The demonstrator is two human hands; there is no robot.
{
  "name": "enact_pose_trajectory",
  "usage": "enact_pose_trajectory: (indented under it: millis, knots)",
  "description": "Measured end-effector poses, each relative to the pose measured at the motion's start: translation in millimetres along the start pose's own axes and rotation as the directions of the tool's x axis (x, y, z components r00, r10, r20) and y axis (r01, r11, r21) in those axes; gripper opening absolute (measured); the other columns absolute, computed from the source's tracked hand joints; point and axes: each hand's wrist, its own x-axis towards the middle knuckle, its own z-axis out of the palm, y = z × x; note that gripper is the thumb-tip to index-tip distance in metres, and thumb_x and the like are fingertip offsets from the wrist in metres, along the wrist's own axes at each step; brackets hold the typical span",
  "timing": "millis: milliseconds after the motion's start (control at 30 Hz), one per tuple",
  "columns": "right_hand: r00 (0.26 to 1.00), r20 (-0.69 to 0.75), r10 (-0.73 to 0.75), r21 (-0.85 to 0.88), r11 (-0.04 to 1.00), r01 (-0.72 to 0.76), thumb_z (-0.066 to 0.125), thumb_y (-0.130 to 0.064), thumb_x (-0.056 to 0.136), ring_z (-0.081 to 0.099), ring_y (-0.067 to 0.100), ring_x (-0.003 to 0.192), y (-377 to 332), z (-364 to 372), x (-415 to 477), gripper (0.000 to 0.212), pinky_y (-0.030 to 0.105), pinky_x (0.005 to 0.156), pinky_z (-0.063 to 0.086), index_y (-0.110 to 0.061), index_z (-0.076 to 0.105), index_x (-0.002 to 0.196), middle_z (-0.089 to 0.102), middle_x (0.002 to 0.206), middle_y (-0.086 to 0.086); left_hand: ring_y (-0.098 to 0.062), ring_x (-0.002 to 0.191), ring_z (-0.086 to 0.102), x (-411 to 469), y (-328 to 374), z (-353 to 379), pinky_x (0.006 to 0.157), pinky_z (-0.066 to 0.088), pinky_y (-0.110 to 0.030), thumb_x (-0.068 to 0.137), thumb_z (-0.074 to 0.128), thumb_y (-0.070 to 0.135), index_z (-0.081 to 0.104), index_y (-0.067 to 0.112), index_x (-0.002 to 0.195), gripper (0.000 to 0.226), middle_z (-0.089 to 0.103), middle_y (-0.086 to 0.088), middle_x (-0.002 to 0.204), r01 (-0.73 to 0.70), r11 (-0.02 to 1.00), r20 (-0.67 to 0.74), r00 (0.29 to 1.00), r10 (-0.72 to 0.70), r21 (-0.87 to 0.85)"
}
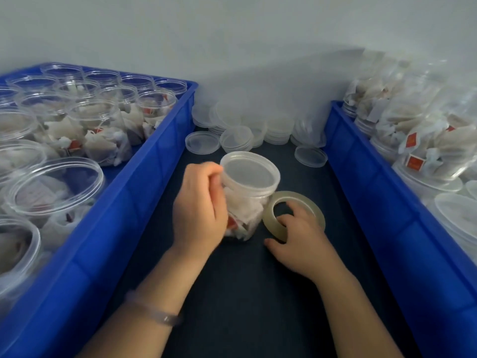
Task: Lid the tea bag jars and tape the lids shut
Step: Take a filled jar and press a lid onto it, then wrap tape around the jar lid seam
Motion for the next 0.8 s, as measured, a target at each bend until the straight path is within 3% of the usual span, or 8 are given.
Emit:
enact_pose_trajectory:
  millis: [100,167,267,433,500,600,700,800]
  knots:
    - [1.000,-0.020,-0.022,0.058,0.998,0.023,0.063,-0.031,0.088,0.051,0.012,0.111,0,-5,0,0.016,0.033,0.089,0.049,-0.019,0.065,0.097,0.051,0.128,-0.003,-0.007,0.054,0.046,-17,21,-18,0.048,0.040,-0.021,0.091,0.051,0.011,0.061,0.000,0.084,0.016,0.053,-0.001,0.069,-0.273,0.961,0.111,0.955,0.276,-0.047]
    - [1.000,-0.019,0.001,0.197,0.980,0.003,0.064,-0.032,0.088,0.058,0.006,0.084,5,-13,-5,0.008,0.028,0.072,0.051,-0.025,0.061,0.092,0.061,0.099,-0.009,-0.008,0.046,0.047,-23,27,-21,0.042,0.040,-0.022,0.089,0.057,0.020,0.062,0.002,0.081,0.020,0.053,0.001,0.057,-0.284,0.958,0.140,0.948,0.286,-0.037]
    - [0.999,-0.045,0.005,0.414,0.910,0.014,0.067,-0.034,0.086,0.064,0.003,0.081,10,-21,-11,0.014,0.026,0.073,0.052,-0.033,0.059,0.097,0.067,0.088,-0.011,-0.008,0.046,0.049,-22,25,-18,0.044,0.044,-0.022,0.085,0.063,0.039,0.059,0.006,0.087,0.034,0.051,0.003,0.054,-0.230,0.972,0.134,0.966,0.222,0.049]
    - [0.994,-0.034,-0.099,0.741,0.665,0.092,0.076,-0.022,0.076,0.069,0.011,0.067,5,-23,-16,0.028,0.023,0.059,0.053,-0.024,0.058,0.098,0.072,0.078,-0.006,-0.012,0.067,0.057,-16,13,-13,0.055,0.052,-0.030,0.088,0.059,0.037,0.051,0.008,0.112,0.039,0.057,-0.002,0.078,-0.073,0.994,0.142,0.988,0.061,0.080]
    - [0.988,-0.009,-0.157,0.767,0.633,0.107,0.079,-0.022,0.069,0.070,0.015,0.069,2,-22,-17,0.036,0.025,0.060,0.056,-0.022,0.059,0.099,0.071,0.078,-0.004,-0.016,0.072,0.057,-14,11,-11,0.057,0.053,-0.034,0.089,0.059,0.029,0.052,0.000,0.118,0.041,0.058,-0.009,0.085,-0.009,0.995,0.130,0.992,-0.004,0.097]
    - [0.975,0.000,-0.223,0.743,0.652,0.149,0.083,-0.022,0.061,0.071,0.019,0.078,0,-23,-18,0.044,0.035,0.073,0.058,-0.023,0.059,0.098,0.072,0.083,0.000,-0.012,0.074,0.054,-18,14,-11,0.062,0.049,-0.023,0.090,0.059,0.018,0.050,0.000,0.124,0.039,0.055,-0.007,0.087,-0.126,0.992,0.152,0.981,0.122,0.021]
    - [0.951,0.008,-0.308,0.754,0.627,0.197,0.085,-0.009,0.064,0.071,0.015,0.079,0,-26,-21,0.046,0.027,0.070,0.056,-0.019,0.058,0.100,0.073,0.086,-0.001,-0.008,0.111,0.053,-25,22,-10,0.090,0.047,-0.018,0.090,0.054,0.034,0.045,0.007,0.135,0.054,0.052,-0.002,0.122,-0.163,0.983,0.389,0.902,0.184,-0.087]
    - [0.939,-0.004,-0.343,0.749,0.621,0.230,0.085,-0.005,0.063,0.070,0.012,0.075,-1,-26,-24,0.045,0.021,0.064,0.054,-0.017,0.057,0.097,0.072,0.082,-0.007,-0.006,0.141,0.027,-26,22,-8,0.110,0.032,-0.021,0.090,0.048,0.046,0.025,0.020,0.147,0.067,0.028,0.006,0.153,-0.084,0.987,0.597,0.788,0.149,-0.136]
